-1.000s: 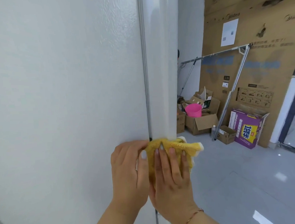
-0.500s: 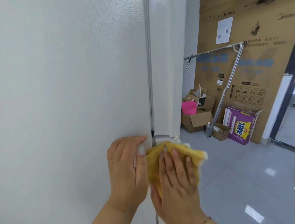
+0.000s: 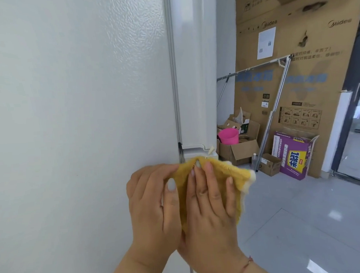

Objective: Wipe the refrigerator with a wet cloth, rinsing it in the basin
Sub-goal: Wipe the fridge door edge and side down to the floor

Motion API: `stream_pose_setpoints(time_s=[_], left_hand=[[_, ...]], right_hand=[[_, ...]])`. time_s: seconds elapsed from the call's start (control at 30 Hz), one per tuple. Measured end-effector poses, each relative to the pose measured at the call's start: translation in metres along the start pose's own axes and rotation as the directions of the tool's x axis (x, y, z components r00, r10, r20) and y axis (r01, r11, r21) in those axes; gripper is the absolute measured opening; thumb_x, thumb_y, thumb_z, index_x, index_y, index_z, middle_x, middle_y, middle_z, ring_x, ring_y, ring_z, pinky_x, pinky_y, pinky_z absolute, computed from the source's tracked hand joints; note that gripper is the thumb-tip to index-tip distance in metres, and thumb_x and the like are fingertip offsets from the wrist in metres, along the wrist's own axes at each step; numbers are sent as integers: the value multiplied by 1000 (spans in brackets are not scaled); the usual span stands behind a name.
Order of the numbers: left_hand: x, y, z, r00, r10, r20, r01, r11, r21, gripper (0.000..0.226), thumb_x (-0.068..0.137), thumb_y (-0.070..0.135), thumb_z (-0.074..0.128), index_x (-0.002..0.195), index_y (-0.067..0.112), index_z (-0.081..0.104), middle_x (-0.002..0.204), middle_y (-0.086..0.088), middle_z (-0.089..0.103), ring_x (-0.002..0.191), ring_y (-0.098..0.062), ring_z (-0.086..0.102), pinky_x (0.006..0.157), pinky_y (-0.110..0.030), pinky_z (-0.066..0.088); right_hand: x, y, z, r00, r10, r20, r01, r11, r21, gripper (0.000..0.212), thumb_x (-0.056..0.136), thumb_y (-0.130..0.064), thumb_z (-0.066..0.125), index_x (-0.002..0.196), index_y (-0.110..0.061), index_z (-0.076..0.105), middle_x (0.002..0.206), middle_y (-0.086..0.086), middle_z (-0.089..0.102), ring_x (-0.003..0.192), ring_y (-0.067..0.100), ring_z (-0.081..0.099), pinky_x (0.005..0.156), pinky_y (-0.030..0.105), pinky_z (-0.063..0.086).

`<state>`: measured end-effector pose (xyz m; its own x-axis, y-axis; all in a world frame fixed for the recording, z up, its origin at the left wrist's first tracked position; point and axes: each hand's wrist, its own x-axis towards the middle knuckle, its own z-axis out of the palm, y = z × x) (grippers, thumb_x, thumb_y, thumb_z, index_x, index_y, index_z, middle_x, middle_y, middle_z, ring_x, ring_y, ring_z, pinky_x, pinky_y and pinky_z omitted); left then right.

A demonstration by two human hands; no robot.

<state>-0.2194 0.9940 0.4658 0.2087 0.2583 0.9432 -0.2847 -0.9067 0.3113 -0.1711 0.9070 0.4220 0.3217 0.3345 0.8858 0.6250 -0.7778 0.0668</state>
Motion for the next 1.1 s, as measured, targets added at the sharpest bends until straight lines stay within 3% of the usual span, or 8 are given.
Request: stream_pose_setpoints(time_s=[0.2,0.33,0.47,0.57,0.73,0.97,1.1], left_hand=[[-6,0,3,998,18,-59,-19,1000,-15,28,92,20,35,106,21,60,108,17,56,107,2,47,92,-24,39],[-40,-9,10,995,71,-68,-72,997,-16,28,97,27,34,106,22,60,108,16,58,108,0,49,93,-25,39],[-87,-21,17,993,87,-76,-91,994,-60,37,101,40,28,108,24,61,107,15,60,108,-4,51,92,-26,42],[-124,-27,20,992,84,-95,-91,993,-79,29,98,32,35,108,24,61,110,15,60,110,-3,51,93,-18,40],[-172,-37,28,992,76,-100,-85,993,-88,28,95,27,34,108,31,58,108,21,59,108,-2,51,92,-11,36],[-213,-54,34,998,-21,-66,15,995,-100,27,94,36,33,105,42,56,109,29,55,107,0,52,87,-8,36],[-198,-53,32,996,-24,-80,15,994,-107,26,94,34,33,105,42,55,109,26,56,106,2,51,88,-8,36]], right_hand=[[0,8,7,995,-55,-89,59,998,36,72,81,-39,52,136,6,44,148,18,36,145,28,20,115,51,17],[-30,8,24,989,-77,-128,88,993,83,67,83,-38,48,134,6,47,146,18,40,143,28,24,114,50,22],[-69,10,54,985,-105,-139,119,988,96,62,90,-36,38,137,4,45,148,16,38,144,27,21,116,48,18],[-100,10,75,980,-127,-152,142,985,93,61,98,-37,22,140,5,38,149,17,35,145,28,17,117,49,15],[-145,7,102,976,-123,-178,148,980,136,61,100,-34,13,138,5,39,148,18,38,143,29,23,111,51,23],[-184,6,123,957,-134,-259,173,976,135,56,101,-30,17,129,1,54,141,12,47,137,25,33,105,48,32],[-168,9,112,963,-191,-192,211,974,88,57,98,-33,19,139,1,43,146,13,42,142,26,25,112,48,23]])
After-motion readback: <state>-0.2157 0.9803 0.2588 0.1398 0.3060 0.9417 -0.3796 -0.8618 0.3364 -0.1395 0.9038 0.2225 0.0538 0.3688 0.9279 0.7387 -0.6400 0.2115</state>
